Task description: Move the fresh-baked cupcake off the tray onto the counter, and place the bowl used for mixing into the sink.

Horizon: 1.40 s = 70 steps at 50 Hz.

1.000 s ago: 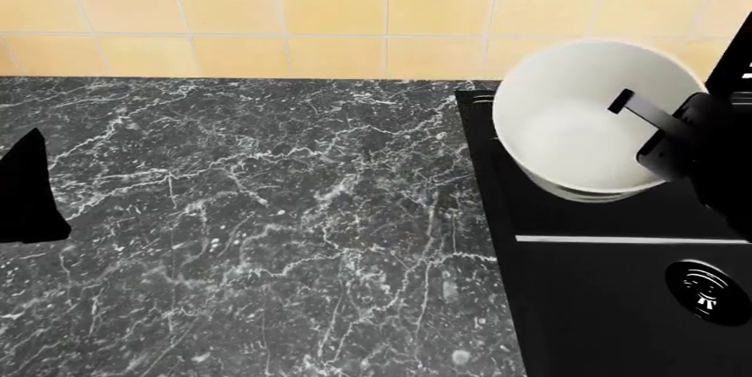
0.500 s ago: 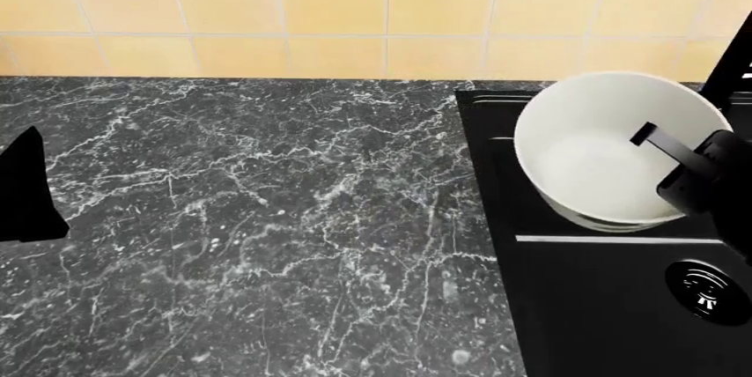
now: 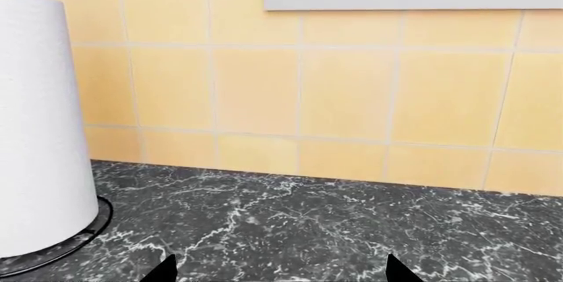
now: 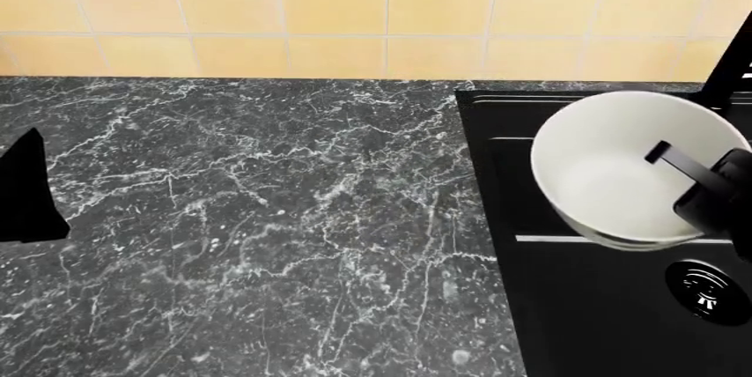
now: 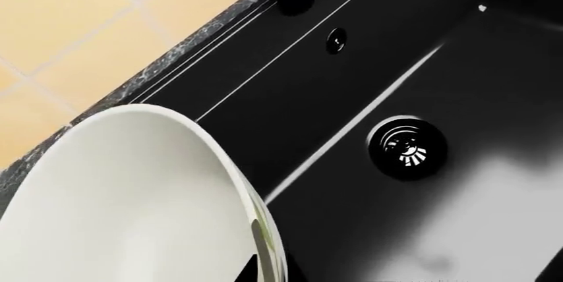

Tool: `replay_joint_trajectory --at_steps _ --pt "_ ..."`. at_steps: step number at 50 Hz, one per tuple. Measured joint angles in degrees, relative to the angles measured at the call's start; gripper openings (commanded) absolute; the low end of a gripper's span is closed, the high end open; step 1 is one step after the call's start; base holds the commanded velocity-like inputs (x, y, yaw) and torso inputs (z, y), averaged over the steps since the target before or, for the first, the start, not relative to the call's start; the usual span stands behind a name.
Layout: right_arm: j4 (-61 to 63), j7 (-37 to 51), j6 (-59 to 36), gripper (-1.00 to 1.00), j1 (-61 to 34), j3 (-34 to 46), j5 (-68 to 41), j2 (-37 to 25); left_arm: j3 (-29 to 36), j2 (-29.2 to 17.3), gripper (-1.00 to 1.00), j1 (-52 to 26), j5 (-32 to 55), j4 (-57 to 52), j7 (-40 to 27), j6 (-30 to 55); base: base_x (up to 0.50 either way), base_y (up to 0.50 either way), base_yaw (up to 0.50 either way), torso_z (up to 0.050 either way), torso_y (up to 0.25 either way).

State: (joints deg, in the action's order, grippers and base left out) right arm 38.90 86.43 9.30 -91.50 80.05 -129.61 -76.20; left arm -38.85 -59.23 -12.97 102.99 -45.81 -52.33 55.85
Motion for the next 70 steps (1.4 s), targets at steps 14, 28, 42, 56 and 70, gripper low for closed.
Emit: replay_joint_trajectory --at_steps 14,28,42,56,70 --pt "0.60 -1.97 5.53 -1.00 3.53 1.86 2.59 -2.05 0.28 0.25 1.00 0.13 -0.40 -0.02 0.17 -0.03 0.00 0.00 0.00 0.000 0.001" --pt "0.01 -2.88 12.66 -1.00 8.21 4.21 5.93 -1.97 0.54 0.47 1.00 0.18 -0.89 0.09 0.53 -0.07 0.00 0.00 0.00 0.000 0.000" --pt "-1.72 -2.27 15.15 -1.00 9.87 5.40 7.92 0.01 0.67 1.03 1.00 0.47 -1.65 0.18 1.13 -0.01 0.00 0.00 0.00 0.000 0.000" --pt "-3.41 -0.88 15.45 -1.00 10.02 6.04 8.65 1.48 1.05 1.26 1.00 0.42 -2.04 0.44 1.41 -0.19 0.00 0.00 0.00 0.000 0.001" --pt "-6.32 1.55 10.83 -1.00 7.73 6.84 7.05 2.38 1.37 1.51 1.00 0.43 -2.61 0.61 1.73 -0.30 0.00 0.00 0.00 0.000 0.000"
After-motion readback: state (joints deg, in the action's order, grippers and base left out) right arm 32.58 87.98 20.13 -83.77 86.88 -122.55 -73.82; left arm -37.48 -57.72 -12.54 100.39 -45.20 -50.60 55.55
